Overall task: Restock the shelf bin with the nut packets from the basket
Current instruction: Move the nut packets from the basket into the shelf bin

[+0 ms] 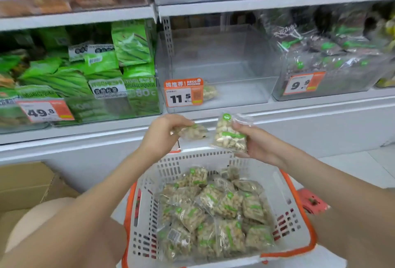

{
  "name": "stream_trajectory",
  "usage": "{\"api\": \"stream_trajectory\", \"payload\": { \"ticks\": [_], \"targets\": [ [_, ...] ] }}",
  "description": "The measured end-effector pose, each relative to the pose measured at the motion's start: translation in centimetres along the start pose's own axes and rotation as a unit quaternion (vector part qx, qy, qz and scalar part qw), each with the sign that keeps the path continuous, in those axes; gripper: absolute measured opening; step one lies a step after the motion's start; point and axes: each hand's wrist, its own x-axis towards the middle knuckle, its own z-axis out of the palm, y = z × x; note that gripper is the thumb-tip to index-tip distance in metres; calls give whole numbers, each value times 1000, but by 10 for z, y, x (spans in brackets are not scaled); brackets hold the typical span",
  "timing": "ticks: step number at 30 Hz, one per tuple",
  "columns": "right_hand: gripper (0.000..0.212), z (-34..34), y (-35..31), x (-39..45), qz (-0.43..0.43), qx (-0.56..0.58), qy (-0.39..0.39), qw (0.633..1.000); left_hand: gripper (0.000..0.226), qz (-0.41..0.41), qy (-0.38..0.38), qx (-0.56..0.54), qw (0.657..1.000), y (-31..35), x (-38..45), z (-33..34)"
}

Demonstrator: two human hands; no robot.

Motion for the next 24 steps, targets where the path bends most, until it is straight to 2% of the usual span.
{"api": "stream_trajectory", "payload": {
  "ticks": [2, 4, 7, 9, 12, 14, 15, 17, 18, 19, 20, 21, 22, 23, 24],
  "targets": [
    [33, 2, -28, -13, -6, 33, -59, 998, 37, 141, 32, 77, 987, 4, 13, -19],
    [31, 5, -46, -20, -26, 37, -104, 994, 27, 208, 74, 110, 969, 5, 22, -27],
    [50, 10, -54, -18, -40, 80, -155, 984, 27, 227, 114, 61, 965, 13, 23, -19],
    [59, 15, -56, -9, -35, 105, -166, 980, 28, 244, 100, 40, 964, 19, 27, -14],
    [64, 23, -59, 6, -57, 111, -172, 977, 33, 251, 114, 35, 961, 17, 34, -13],
    [44, 27, -65, 10, -81, 103, -168, 977, 62, 189, 124, -4, 974, 19, 35, -19],
    [32, 30, -71, 8, -88, 102, -156, 979, 74, 130, 135, -30, 982, 23, 35, -22],
    [19, 32, -79, 8, -104, 105, -134, 980, 73, -15, 180, -122, 976, 26, 37, -25],
    [18, 30, -81, 10, -112, 106, -122, 980, 61, -97, 199, -205, 953, 29, 39, -28],
    [19, 31, -83, 10, -117, 110, -115, 980, 43, -163, 205, -311, 914, 31, 41, -32],
    [20, 32, -84, 10, -126, 110, -114, 979, 27, -209, 172, -421, 866, 33, 43, -33],
    [22, 35, -84, 9, -128, 103, -115, 980, 25, -231, 111, -512, 820, 37, 45, -33],
    [25, 36, -82, 11, -131, 91, -118, 980, 34, -233, 48, -574, 784, 40, 46, -32],
    [27, 41, -80, 8, -131, 78, -120, 981, 39, -225, 6, -603, 766, 45, 45, -29],
    [27, 45, -77, 8, -136, 68, -126, 980, 39, -221, -11, -608, 762, 49, 43, -26]
  ]
}}
